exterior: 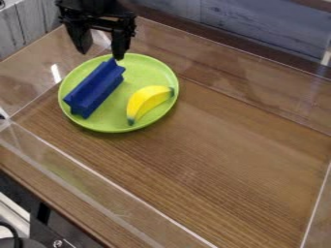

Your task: Put the blue object in the green plate

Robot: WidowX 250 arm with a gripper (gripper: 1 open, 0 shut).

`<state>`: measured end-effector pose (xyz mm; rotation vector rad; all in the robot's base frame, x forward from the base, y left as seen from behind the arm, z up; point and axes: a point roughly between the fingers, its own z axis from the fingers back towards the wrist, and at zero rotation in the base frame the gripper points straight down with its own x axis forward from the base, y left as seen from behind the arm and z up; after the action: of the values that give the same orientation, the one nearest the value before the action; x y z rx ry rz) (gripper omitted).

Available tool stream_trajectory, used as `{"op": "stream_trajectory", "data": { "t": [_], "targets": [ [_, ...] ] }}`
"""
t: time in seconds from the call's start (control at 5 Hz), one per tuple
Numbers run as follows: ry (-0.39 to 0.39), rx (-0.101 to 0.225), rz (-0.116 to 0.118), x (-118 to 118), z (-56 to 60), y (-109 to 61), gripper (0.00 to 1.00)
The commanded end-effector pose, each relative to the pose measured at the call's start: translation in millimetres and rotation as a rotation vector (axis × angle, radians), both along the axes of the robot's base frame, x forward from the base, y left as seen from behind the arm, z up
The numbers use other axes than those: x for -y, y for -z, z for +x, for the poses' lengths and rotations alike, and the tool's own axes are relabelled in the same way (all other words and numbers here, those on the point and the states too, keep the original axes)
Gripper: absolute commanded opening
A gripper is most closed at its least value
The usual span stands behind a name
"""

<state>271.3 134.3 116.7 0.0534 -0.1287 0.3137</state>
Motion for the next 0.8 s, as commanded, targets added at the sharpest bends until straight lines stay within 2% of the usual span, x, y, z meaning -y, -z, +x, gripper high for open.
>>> {"op": "stream_trajectory", "data": {
  "t": [0.0,0.2,0.6],
  "targets": [
    [-0.020,0.041,0.025,-7.7,13.4,-11.3,1.00],
    [-0.023,0.035,0.024,-8.5,20.9,-6.9,1.00],
    [-0.009,0.026,0.021,-4.6,14.3,-19.5,1.00]
  ]
}}
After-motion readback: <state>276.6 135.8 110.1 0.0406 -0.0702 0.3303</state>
